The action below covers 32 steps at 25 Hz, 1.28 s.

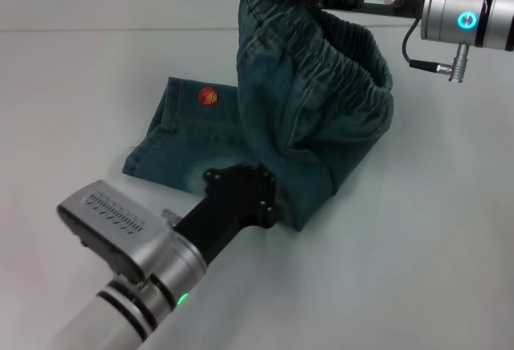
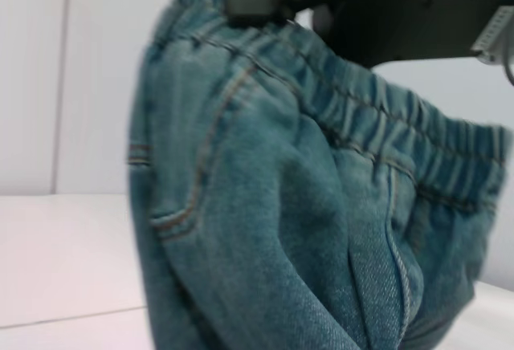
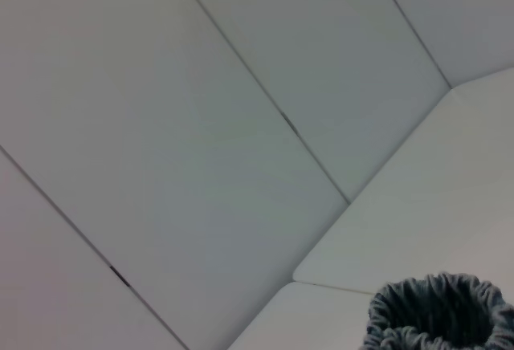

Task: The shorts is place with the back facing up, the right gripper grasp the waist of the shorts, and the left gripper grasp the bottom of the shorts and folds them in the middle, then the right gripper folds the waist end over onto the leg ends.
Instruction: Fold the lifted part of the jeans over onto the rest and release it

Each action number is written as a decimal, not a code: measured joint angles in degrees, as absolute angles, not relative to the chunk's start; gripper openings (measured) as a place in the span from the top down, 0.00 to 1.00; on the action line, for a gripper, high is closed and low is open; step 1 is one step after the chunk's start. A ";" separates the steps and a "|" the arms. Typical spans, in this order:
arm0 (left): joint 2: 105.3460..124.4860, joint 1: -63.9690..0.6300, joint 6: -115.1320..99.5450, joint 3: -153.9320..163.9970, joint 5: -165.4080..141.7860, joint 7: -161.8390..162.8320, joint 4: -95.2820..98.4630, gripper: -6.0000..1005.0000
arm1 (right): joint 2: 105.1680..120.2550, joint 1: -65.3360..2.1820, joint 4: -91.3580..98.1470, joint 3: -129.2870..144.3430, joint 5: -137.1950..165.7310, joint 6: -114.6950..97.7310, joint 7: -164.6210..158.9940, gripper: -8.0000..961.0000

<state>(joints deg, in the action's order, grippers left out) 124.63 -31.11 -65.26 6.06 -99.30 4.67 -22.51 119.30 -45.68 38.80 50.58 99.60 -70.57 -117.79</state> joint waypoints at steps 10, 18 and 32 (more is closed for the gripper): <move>124.42 -25.31 -72.45 6.47 -99.46 4.72 -21.31 0.99 | 119.17 -45.94 38.67 51.08 100.67 -69.31 -117.57 0.87; 124.62 -16.85 -84.86 3.17 -99.05 4.43 -19.20 0.99 | 119.45 -51.40 33.34 55.05 102.37 -66.07 -114.75 0.87; 124.63 -16.72 -85.21 3.30 -99.42 4.46 -18.77 0.99 | 120.54 -60.86 22.72 64.22 101.91 -55.73 -107.63 0.87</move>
<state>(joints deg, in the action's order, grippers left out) 124.63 -16.72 -85.21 3.30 -99.42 4.46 -18.77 120.54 -60.86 22.72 64.22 101.91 -55.73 -107.63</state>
